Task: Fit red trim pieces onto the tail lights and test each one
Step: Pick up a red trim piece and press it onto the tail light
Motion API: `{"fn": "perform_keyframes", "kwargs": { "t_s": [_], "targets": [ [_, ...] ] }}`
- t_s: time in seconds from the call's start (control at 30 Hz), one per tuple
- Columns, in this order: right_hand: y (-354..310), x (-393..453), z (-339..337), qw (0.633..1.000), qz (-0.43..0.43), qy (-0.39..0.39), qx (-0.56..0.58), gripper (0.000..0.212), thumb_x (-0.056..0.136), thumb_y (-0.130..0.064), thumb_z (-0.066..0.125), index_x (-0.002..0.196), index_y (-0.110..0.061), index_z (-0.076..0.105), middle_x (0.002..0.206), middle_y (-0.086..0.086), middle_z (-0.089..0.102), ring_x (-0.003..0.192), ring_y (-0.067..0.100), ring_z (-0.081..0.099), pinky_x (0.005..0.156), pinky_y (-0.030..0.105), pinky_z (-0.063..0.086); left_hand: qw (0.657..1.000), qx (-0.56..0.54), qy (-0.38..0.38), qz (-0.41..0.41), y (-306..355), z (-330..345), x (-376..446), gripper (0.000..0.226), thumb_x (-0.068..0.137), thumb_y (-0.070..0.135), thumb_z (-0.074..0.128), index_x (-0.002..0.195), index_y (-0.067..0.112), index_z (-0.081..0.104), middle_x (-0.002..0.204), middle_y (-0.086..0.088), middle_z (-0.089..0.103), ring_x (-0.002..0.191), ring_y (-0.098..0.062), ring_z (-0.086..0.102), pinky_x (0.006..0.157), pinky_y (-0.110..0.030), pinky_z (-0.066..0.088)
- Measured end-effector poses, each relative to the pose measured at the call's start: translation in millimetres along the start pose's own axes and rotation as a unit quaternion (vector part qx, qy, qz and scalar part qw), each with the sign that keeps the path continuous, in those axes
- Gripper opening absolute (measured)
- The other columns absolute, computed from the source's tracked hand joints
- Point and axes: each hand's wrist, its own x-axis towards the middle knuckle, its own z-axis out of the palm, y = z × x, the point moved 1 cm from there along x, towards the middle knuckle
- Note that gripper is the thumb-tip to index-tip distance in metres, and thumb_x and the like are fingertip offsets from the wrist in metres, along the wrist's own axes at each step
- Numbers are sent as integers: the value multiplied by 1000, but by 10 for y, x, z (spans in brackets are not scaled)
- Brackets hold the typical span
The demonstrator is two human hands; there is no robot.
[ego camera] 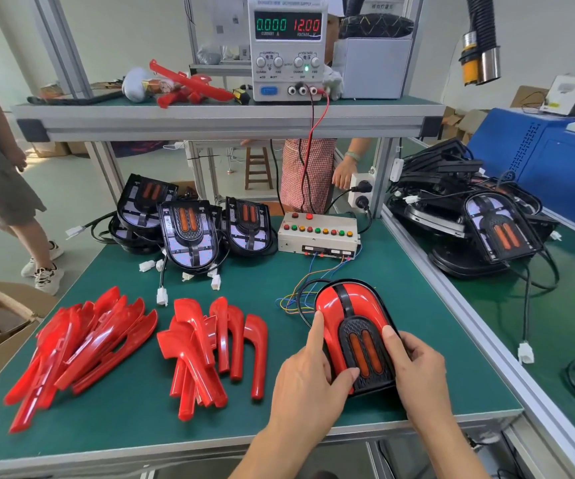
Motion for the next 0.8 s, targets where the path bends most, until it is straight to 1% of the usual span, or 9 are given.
{"fn": "perform_keyframes", "kwargs": {
  "t_s": [0.1,0.2,0.3,0.4,0.5,0.57,0.6,0.7,0.8],
  "targets": [
    [-12,-4,3,1000,-4,-5,-1,32,97,-46,61,87,-22,78,80,-6,78,77,11,75,67,22,56,1000,15,2,5,-16,10,15,99,83,53,68,159,41,5,65,11,51,69,-8,55,64,-23,44],
    [-20,-14,8,1000,-6,-7,4,39,91,-55,60,88,-21,78,80,-5,79,76,10,75,68,25,56,1000,19,3,8,-48,26,23,100,84,53,67,159,42,3,65,10,52,70,-10,57,66,-26,46],
    [-25,-18,6,1000,-12,-3,9,42,87,-60,59,88,-22,79,80,-6,79,75,9,74,63,17,55,1000,26,-1,12,-65,33,20,102,82,56,66,158,45,0,64,10,54,71,-9,59,67,-26,46],
    [-15,-17,-1,1000,-16,-1,18,40,88,-58,60,88,-23,79,80,-6,79,76,9,75,64,14,55,999,28,-7,18,-74,24,31,100,81,58,63,158,46,1,61,11,54,70,-9,59,64,-21,41],
    [-20,-12,-10,1000,-17,-2,25,33,90,-57,60,88,-30,79,82,-5,79,77,10,75,64,17,57,999,20,-7,36,-78,4,54,98,79,61,61,156,51,1,60,12,54,70,-6,58,59,-12,34],
    [-31,-14,-13,999,-21,-3,30,27,91,-56,59,89,-37,79,83,-5,79,78,11,75,65,18,58,999,12,-1,51,-84,1,62,96,77,66,58,154,55,3,61,12,54,69,-5,58,59,-11,34],
    [-31,-12,-15,999,-23,-2,32,27,91,-56,59,90,-37,79,83,-4,79,78,11,75,66,18,58,999,2,2,53,-94,4,65,93,76,70,56,153,57,5,62,11,55,69,-6,58,59,-13,36],
    [-29,-12,-11,999,-23,-7,38,26,92,-54,60,93,-38,79,86,-4,80,81,13,76,68,22,60,998,-38,25,52,-149,12,85,77,84,72,49,153,54,20,72,12,55,72,-5,55,66,-16,42],
    [-37,-13,-4,999,-21,-11,40,26,92,-55,59,92,-38,79,86,-5,80,81,12,76,68,23,60,997,-19,37,68,-172,10,113,70,92,62,52,154,53,20,94,15,52,80,-4,54,81,-25,47]
  ]
}}
